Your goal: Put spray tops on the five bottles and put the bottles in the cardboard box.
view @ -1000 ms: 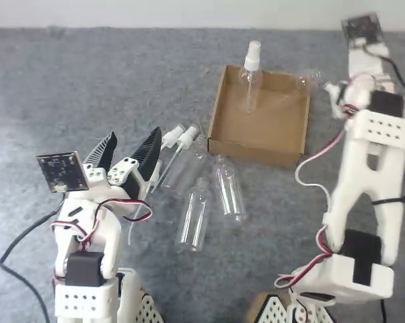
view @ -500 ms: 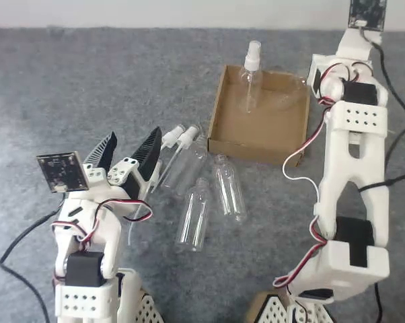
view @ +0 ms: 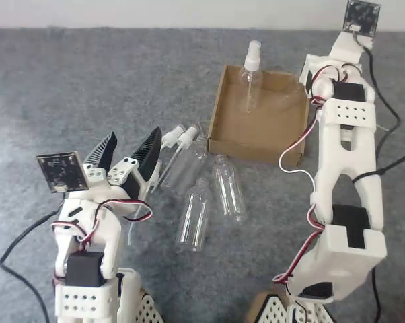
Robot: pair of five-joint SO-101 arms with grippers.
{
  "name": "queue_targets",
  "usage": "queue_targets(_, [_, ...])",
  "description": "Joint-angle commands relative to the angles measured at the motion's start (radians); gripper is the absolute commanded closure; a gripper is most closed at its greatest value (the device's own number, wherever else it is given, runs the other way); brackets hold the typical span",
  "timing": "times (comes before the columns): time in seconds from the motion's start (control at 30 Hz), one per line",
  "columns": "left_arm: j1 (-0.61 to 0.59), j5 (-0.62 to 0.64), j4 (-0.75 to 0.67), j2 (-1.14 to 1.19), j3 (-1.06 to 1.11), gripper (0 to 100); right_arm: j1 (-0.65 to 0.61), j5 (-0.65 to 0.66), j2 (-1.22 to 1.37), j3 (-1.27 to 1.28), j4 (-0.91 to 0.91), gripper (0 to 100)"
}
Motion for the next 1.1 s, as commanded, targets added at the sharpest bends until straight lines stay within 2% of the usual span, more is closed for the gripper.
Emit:
queue_targets(0.0, [0.002, -0.005, -0.028, 0.000, -0.008, 70, -0.013, -0.015, -0.018, -0.046, -0.036, 80.9])
queue_targets(1.07, [0.003, -0.005, -0.028, 0.000, -0.007, 70, -0.019, -0.015, 0.062, -0.041, -0.084, 81.1])
